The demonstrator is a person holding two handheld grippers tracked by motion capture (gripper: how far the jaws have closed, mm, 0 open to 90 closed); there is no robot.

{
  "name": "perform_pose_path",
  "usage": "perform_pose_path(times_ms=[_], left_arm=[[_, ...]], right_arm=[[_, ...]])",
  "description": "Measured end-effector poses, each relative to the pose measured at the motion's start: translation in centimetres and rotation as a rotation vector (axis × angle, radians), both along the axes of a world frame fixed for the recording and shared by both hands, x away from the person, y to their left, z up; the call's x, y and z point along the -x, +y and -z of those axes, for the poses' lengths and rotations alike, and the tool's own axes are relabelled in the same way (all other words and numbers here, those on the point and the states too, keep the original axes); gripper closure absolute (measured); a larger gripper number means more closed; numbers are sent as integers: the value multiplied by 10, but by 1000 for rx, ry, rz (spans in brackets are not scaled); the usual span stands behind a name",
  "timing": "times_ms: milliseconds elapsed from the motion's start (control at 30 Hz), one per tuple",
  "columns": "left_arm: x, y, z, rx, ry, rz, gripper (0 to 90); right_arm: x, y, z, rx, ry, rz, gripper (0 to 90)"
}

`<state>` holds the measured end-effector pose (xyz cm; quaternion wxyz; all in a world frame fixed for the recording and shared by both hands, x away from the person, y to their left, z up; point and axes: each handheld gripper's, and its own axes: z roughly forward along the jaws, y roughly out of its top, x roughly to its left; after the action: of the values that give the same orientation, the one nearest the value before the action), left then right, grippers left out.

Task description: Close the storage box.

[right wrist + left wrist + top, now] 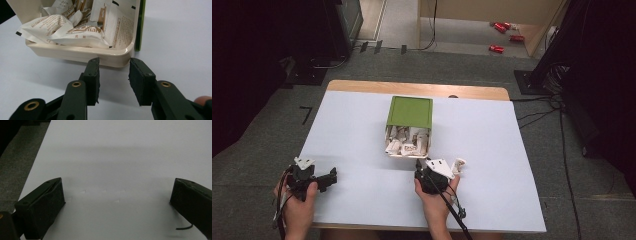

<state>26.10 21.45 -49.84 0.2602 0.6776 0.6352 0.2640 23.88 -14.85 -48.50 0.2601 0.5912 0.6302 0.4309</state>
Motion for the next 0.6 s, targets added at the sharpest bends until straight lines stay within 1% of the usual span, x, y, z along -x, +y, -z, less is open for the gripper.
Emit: perform_pose_path(times_ms=[67,133,300,600], left_arm=[[0,0,0,0,0,0,0],[0,0,0,0,0,0,0],[0,0,0,0,0,0,0],[0,0,0,1,-1,-1,0]], right_arm=[[-1,0,0,2,2,2,616],[-7,0,-1,4,6,7,624],[-14,0,-1,8,7,16,629],[-21,1,-2,19,6,28,643]])
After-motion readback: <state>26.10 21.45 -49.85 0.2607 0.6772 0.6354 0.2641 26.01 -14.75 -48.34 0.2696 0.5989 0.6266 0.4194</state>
